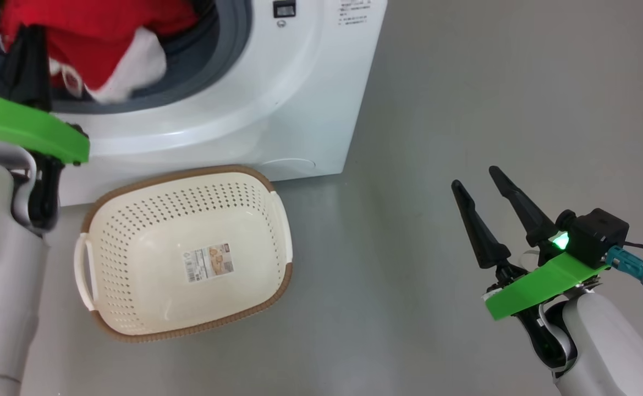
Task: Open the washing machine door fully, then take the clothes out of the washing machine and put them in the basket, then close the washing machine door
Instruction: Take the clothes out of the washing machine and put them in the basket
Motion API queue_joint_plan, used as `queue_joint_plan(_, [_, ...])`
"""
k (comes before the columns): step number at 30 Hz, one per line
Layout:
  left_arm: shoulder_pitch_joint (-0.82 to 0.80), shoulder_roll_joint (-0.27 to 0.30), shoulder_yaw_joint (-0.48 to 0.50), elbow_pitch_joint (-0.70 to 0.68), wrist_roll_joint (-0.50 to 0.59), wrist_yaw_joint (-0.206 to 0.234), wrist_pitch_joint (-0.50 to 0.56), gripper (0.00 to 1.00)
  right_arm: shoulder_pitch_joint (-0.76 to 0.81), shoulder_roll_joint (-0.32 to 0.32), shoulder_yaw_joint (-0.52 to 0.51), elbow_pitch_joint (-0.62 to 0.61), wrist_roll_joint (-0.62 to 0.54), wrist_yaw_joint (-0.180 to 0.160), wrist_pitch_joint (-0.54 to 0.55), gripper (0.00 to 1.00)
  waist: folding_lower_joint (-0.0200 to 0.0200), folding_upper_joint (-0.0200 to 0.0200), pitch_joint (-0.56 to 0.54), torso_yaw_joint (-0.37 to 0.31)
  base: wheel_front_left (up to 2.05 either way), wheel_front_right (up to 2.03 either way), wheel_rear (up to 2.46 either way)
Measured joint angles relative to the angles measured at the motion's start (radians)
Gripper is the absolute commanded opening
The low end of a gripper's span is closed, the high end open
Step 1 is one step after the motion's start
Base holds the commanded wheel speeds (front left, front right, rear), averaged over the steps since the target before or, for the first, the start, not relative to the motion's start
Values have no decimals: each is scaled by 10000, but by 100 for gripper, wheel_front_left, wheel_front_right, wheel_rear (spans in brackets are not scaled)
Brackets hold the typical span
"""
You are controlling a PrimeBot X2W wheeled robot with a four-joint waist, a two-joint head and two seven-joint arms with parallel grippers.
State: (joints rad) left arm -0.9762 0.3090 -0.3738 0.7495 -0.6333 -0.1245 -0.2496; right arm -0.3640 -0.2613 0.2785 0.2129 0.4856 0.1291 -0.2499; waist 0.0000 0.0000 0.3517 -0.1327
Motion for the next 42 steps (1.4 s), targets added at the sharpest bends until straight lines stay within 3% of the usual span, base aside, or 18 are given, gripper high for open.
queue_joint_plan(16, [3147, -510, 1971, -4305, 1308, 94, -42, 0, 569, -247, -334, -184, 15, 0, 0, 100, 0, 0, -549, 417, 0, 0, 0])
queue_joint_plan(30, [5318, -679, 2476, -7643, 1482, 658, -15, 0, 792, -299, -393, -251, 15, 0, 0, 100, 0, 0, -693, 623, 0, 0, 0])
queue_joint_plan(36, [5846, -702, 2153, -7555, 1553, 713, 207, 0, 787, -290, -309, -253, 15, 0, 0, 100, 1, 0, -608, 597, 0, 0, 0])
queue_joint_plan(42, [6042, -930, 1536, -5869, 1553, 491, 196, 0, 764, -253, -284, -295, 13, 0, 0, 100, 0, 0, -319, 517, 0, 0, 0])
